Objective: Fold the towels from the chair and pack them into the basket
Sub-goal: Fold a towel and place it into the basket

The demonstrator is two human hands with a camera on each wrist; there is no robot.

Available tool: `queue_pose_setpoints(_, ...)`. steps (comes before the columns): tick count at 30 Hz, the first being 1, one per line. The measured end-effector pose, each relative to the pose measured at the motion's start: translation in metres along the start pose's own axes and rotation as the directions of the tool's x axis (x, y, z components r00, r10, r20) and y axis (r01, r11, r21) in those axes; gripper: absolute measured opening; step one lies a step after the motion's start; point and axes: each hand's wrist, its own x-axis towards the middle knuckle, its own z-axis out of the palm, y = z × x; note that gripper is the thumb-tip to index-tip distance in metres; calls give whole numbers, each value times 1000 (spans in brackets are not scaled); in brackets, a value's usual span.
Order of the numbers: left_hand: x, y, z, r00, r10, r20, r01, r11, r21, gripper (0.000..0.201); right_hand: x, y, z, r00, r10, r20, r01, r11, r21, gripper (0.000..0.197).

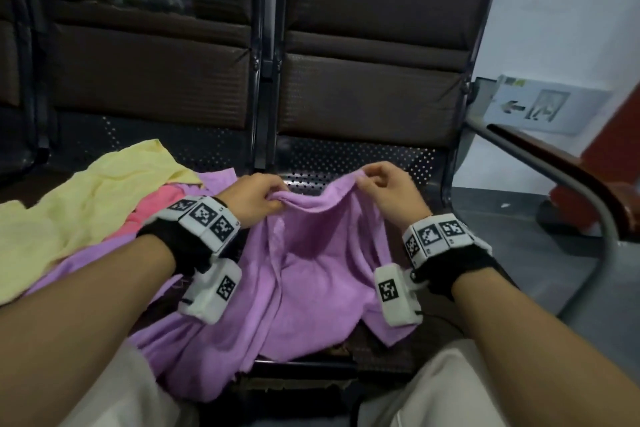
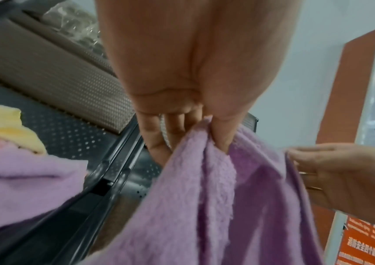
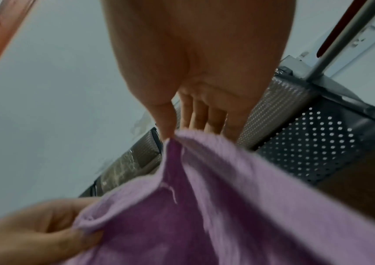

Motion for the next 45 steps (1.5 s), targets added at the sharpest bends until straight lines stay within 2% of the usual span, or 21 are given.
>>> queue_pose_setpoints(3, 7, -6, 10, 996, -86, 32, 88, 993, -76, 15, -1, 16, -2, 977, 66, 202, -11, 964, -264, 28)
queue_pose_setpoints(6, 12, -11, 17, 984, -150, 93, 156, 986, -56, 18, -8, 25, -6, 945, 175, 275, -7, 855, -519, 37)
queue_pose_setpoints(8, 15, -12, 20, 971, -204, 127, 216, 972, -91, 24, -13, 31, -9, 894, 291, 341, -19, 784, -620, 33)
queue_pose_setpoints(11, 18, -9, 23, 946, -279, 162, 311, 924, -223, 32, -24, 41, -11, 766, 462, 446, 59, 641, -765, 34)
queue_pose_setpoints(12, 19, -7, 23, 942, -293, 163, 327, 908, -261, 36, -27, 45, -12, 741, 499, 450, 97, 583, -807, 40)
queue_pose_setpoints(14, 18, -3, 24, 940, -304, 155, 338, 894, -295, 43, -33, 53, -15, 727, 543, 421, 111, 512, -852, 52)
queue_pose_setpoints(16, 16, 0, 25, 945, -296, 142, 326, 902, -285, 44, -35, 60, -19, 711, 578, 401, 68, 511, -857, 53)
queue_pose_setpoints(20, 11, 4, 24, 945, -269, 186, 319, 882, -347, 45, -39, 64, -26, 663, 611, 432, -62, 621, -782, 29)
queue_pose_setpoints(22, 7, 8, 22, 957, -242, 159, 285, 880, -379, 44, -41, 61, -26, 681, 581, 445, -64, 653, -755, 20)
queue_pose_setpoints(24, 5, 11, 18, 971, -218, 101, 240, 891, -385, 45, -38, 56, -24, 728, 516, 451, -80, 718, -691, 21)
queue_pose_setpoints(26, 3, 14, 13, 982, -180, 52, 185, 891, -414, 45, -34, 46, -21, 811, 413, 415, -109, 803, -585, 24)
queue_pose_setpoints(28, 1, 16, 7, 994, -108, 35, 112, 896, -430, 44, -30, 34, -16, 907, 262, 330, -71, 867, -493, 29)
queue_pose_setpoints(31, -3, 17, -1, 995, 24, 98, 8, 950, -313, 44, -25, 10, -3, 975, 64, 211, -2, 960, -280, 26)
queue_pose_setpoints(34, -4, 12, -8, 988, 79, 132, -46, 970, -237, 43, -22, -10, 12, 974, -91, 208, 140, 961, -238, 25)
queue_pose_setpoints(36, -6, 8, -11, 988, 100, 118, -72, 973, -218, 38, -22, -17, 23, 936, -102, 338, 205, 937, -283, 42)
queue_pose_setpoints(37, -6, 6, -12, 986, 114, 126, -84, 972, -220, 37, -22, -17, 29, 903, -98, 419, 239, 924, -299, 43)
queue_pose_setpoints(38, -8, 3, -13, 982, 128, 137, -94, 970, -225, 38, -21, -17, 35, 871, -94, 481, 272, 910, -314, 35)
queue_pose_setpoints(40, -9, -3, -13, 983, 127, 133, -94, 969, -228, 39, -17, -19, 44, 855, -80, 512, 272, 910, -312, 7)
queue_pose_setpoints(42, -7, -12, -13, 995, 88, 42, -77, 975, -210, 36, -11, -19, 46, 886, -76, 458, 183, 964, -194, 29)
queue_pose_setpoints(44, -4, -21, -16, 989, 22, -149, -37, 994, -101, 27, -6, -23, 45, 927, -84, 365, 91, 996, -4, 37)
queue_pose_setpoints(45, -3, -24, -19, 971, 5, -238, -16, 999, -46, 23, -2, -24, 44, 943, -113, 312, 101, 993, 55, 38)
